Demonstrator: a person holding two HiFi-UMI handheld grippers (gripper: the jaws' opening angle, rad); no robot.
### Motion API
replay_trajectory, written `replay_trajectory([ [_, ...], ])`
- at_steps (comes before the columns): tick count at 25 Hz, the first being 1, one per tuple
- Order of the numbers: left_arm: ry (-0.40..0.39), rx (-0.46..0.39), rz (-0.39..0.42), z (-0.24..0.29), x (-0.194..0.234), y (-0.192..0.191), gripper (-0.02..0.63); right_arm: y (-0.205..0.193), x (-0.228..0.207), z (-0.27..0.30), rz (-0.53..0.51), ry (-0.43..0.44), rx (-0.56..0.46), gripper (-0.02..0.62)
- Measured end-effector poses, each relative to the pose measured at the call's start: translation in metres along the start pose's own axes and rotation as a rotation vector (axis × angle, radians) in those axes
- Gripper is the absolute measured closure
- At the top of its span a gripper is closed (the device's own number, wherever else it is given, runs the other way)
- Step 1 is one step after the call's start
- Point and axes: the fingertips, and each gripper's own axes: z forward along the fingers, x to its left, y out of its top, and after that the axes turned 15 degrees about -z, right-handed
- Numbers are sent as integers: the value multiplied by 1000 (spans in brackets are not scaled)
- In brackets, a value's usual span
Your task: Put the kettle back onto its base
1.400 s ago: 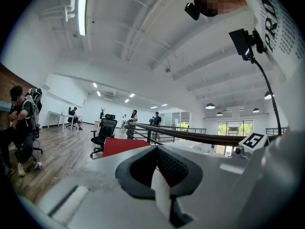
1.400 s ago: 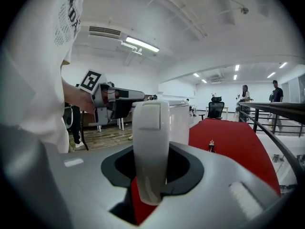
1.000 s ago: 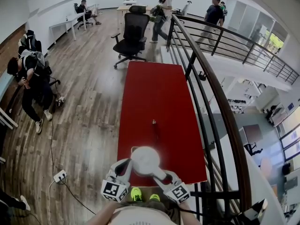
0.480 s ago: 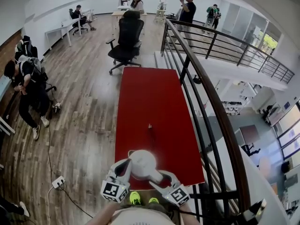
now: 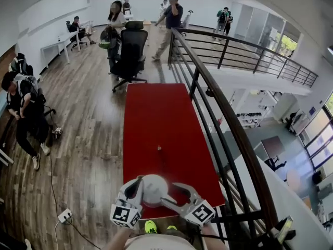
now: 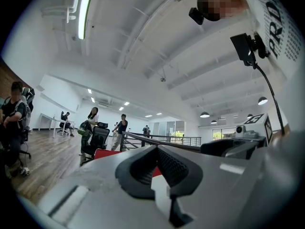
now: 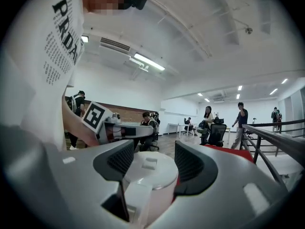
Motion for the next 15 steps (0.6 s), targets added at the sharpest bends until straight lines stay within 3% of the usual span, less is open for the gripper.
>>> replay_trajectory([
  [2, -7, -18, 6, 3, -1, 7, 603, 11, -7, 8, -5, 5, -18, 343],
  [5, -27, -31, 13, 11, -4, 15, 603, 22, -17, 22, -37, 4, -50, 430],
  [8, -45, -39, 15, 21, -8, 21, 603, 28, -27, 31, -67, 12, -65, 453],
  [9, -49, -42, 12, 24, -11, 25, 603, 30, -32, 32, -76, 9, -61, 490],
  [15, -63, -44, 6, 34, -17, 31, 603, 40, -58, 37, -77, -61, -51, 586],
])
